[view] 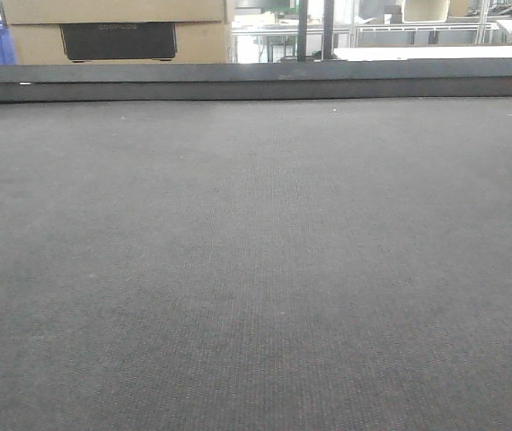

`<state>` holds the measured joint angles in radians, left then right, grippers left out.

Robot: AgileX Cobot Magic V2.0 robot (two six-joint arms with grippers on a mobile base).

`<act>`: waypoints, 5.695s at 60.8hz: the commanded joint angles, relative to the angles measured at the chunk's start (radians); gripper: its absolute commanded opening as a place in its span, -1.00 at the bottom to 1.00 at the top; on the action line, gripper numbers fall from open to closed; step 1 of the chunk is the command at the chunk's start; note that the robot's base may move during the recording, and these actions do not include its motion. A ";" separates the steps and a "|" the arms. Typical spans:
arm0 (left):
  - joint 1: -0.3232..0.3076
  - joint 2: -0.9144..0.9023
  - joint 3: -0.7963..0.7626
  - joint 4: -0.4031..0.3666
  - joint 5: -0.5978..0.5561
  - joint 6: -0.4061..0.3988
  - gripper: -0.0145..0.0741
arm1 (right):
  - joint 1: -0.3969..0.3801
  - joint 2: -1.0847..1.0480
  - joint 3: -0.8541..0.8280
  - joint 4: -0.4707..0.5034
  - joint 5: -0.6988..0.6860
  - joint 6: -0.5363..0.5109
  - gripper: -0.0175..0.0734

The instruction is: Place cylindrical capacitor in blue bin on shelf

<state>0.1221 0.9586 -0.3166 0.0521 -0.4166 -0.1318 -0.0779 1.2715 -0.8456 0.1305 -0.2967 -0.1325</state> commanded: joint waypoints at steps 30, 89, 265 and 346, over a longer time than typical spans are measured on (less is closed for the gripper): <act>0.005 0.732 -0.378 -0.024 -0.253 0.002 0.64 | 0.009 -0.160 0.003 0.001 0.096 0.000 -0.67; 0.025 0.970 -0.556 -0.071 -0.229 0.002 -0.82 | 0.009 -0.162 -0.004 0.001 0.196 0.000 -0.67; -0.368 -0.186 -0.746 0.044 1.319 0.004 -0.92 | 0.165 -0.583 -0.232 0.041 1.099 -0.041 -0.67; -0.368 -0.186 -0.746 0.046 1.319 0.004 -0.92 | 0.165 -0.583 -0.232 0.041 1.097 -0.041 -0.67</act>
<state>-0.2384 0.7769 -1.0524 0.0973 0.9217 -0.1318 0.0846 0.6941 -1.0718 0.1741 0.8256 -0.1688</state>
